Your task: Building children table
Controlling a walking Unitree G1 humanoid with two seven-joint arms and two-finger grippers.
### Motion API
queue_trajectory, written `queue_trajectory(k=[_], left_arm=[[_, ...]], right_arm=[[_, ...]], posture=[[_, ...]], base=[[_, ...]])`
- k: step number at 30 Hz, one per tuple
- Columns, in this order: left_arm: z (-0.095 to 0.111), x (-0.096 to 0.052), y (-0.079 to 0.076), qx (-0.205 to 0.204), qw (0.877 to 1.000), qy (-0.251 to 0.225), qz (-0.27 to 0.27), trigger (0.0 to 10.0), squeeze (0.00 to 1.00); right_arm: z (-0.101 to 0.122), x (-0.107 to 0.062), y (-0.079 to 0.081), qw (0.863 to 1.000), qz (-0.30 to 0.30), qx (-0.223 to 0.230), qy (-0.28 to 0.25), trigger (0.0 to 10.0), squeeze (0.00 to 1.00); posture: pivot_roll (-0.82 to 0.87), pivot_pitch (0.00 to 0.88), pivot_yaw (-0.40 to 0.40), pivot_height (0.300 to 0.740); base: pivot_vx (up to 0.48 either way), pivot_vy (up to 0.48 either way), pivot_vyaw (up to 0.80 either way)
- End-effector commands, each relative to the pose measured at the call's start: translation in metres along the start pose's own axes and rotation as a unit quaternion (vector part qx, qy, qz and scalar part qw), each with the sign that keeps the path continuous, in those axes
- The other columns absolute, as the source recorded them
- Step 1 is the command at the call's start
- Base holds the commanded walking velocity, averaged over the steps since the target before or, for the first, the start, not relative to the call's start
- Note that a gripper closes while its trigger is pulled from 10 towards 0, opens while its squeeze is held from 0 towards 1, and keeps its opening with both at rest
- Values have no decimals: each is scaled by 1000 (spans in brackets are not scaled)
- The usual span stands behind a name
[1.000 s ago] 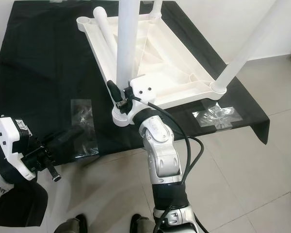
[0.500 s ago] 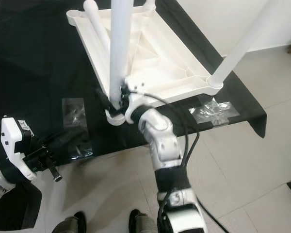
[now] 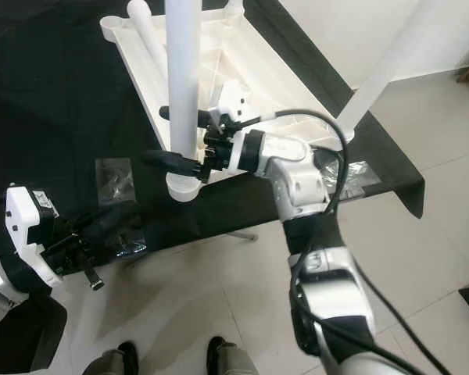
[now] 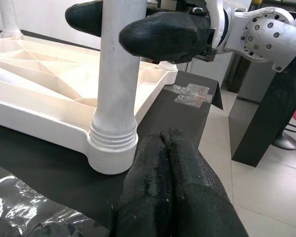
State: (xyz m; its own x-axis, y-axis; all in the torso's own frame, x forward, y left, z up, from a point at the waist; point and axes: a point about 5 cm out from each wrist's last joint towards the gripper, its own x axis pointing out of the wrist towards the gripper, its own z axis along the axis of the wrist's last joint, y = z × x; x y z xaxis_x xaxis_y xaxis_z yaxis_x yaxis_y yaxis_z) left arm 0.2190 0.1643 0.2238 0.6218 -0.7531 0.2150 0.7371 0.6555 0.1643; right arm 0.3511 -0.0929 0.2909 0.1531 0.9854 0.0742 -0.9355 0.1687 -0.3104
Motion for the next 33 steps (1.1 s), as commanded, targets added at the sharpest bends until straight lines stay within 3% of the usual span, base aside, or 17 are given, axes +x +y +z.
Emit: queue_trajectory(k=[1, 3, 4, 5, 7, 8, 15, 20, 24, 25, 27, 28, 29, 30, 31, 32, 33], left_arm=[[-1, -1, -2, 1, 1000, -1, 0, 10000, 0], [-1, -1, -2, 1, 1000, -1, 0, 10000, 0], [-1, -1, -2, 1, 1000, -1, 0, 10000, 0], [-1, -1, -2, 1, 1000, -1, 0, 10000, 0], [-1, -1, -2, 1, 1000, -1, 0, 10000, 0], [-1, -1, -2, 1, 1000, -1, 0, 10000, 0], [-1, -2, -2, 0, 1000, 1, 2, 10000, 0], [-1, -3, -3, -2, 1000, 1, 4, 10000, 0], [-1, -4, -3, -2, 1000, 1, 5, 10000, 0], [-1, -5, -3, -2, 1000, 2, 6, 10000, 0], [0, -6, -2, -2, 1000, 4, 5, 10000, 0], [0, -6, -2, -2, 1000, 4, 5, 10000, 0], [0, -6, -2, -3, 1000, 4, 5, 10000, 0], [0, -6, -2, -3, 1000, 4, 5, 10000, 0], [1, -7, -2, -3, 1000, 4, 5, 10000, 0], [1, -7, -2, -2, 1000, 8, 2, 10000, 0], [1, -7, -2, -2, 1000, 8, 2, 10000, 0]], right_arm=[[0, 4, 4, 999, 37, 3, -7, 10000, 0], [-1, 3, 1, 999, 41, 5, -6, 10000, 0], [-2, 3, -1, 999, 45, 8, -3, 6706, 0], [-3, 2, -3, 999, 52, 9, -3, 4275, 0], [-3, 2, -3, 999, 52, 9, -3, 4275, 0], [-4, 1, -4, 998, 56, 13, -5, 0, 0], [-11, -7, -6, 998, 56, 23, -5, 0, 0], [-17, -16, -8, 999, 24, 23, 4, 0, 0], [-25, -19, -9, 999, -42, 27, 3, 0, 0], [-36, -21, -5, 995, -89, 47, -3, 0, 0], [-63, -24, 7, 980, -184, 73, 24, 0, 0], [-63, -24, 7, 980, -184, 73, 24, 0, 0], [-73, -22, 11, 956, -282, 63, 46, 0, 0], [-73, -22, 11, 956, -282, 63, 46, 0, 0], [-78, -22, 13, 934, -348, 50, 59, 0, 0], [-94, -30, 25, 888, -444, 61, 105, 0, 0], [-94, -30, 25, 888, -444, 61, 105, 0, 0]], posture=[[91, 263, -124, 740], [92, 262, -124, 740], [93, 264, -123, 740], [93, 264, -123, 740], [93, 264, -123, 740], [93, 265, -122, 740], [84, 274, -123, 740], [78, 279, -126, 740], [73, 286, -129, 740], [73, 293, -128, 740], [71, 298, -123, 740], [71, 298, -123, 740], [75, 299, -118, 740], [75, 299, -118, 740], [75, 299, -118, 740], [79, 305, -109, 740], [79, 305, -109, 740]], base=[[0, 0, 0], [0, 0, 0], [0, 0, 0], [0, 0, 0], [0, 0, 0], [0, 0, 0], [0, 0, 0], [0, 0, 0], [0, 0, 0], [0, 0, 0], [0, 0, 0], [0, 0, 0], [0, 0, 0], [0, 0, 0], [0, 0, 0], [0, 0, 0], [0, 0, 0]])
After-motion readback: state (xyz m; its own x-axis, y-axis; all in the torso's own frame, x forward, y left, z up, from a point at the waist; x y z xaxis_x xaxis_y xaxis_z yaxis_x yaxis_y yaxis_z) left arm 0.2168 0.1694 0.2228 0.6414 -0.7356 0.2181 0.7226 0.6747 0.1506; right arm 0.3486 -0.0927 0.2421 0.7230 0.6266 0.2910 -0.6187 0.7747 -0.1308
